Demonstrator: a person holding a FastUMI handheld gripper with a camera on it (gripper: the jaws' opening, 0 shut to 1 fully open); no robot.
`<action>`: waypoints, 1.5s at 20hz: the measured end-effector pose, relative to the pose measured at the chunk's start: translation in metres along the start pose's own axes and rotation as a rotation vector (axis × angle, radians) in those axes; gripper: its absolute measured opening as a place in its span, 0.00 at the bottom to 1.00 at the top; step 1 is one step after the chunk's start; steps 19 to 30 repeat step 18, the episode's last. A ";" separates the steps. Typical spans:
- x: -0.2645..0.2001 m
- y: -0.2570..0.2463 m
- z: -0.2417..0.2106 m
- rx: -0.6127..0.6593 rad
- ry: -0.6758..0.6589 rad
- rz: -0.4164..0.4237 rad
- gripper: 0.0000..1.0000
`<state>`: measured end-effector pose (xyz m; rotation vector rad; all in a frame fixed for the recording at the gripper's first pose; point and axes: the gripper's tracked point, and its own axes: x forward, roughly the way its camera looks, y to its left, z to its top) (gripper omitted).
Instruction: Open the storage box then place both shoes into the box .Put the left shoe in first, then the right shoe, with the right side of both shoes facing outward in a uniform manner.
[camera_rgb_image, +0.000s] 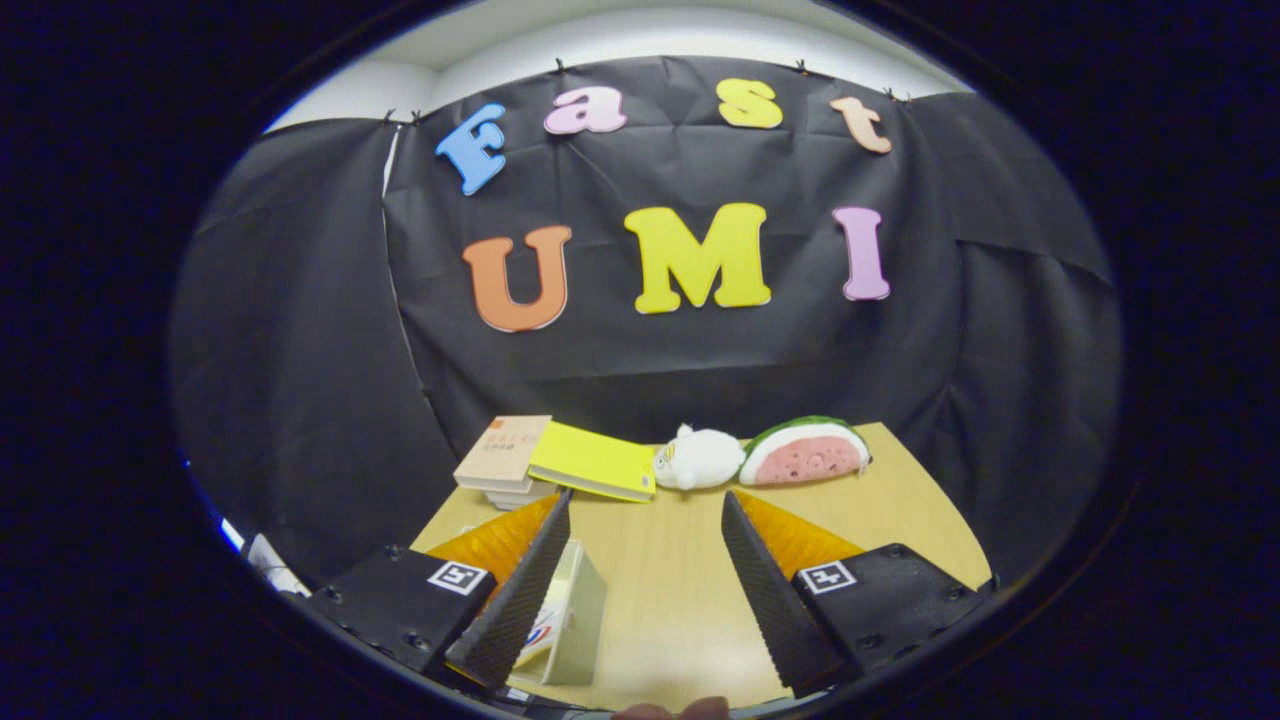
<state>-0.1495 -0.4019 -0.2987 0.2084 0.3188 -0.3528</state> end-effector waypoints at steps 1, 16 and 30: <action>-0.005 -0.002 0.005 -0.002 -0.025 0.000 0.98; -0.024 0.007 0.013 -0.050 -0.114 -0.002 0.99; -0.024 0.006 0.013 -0.065 -0.122 -0.006 0.99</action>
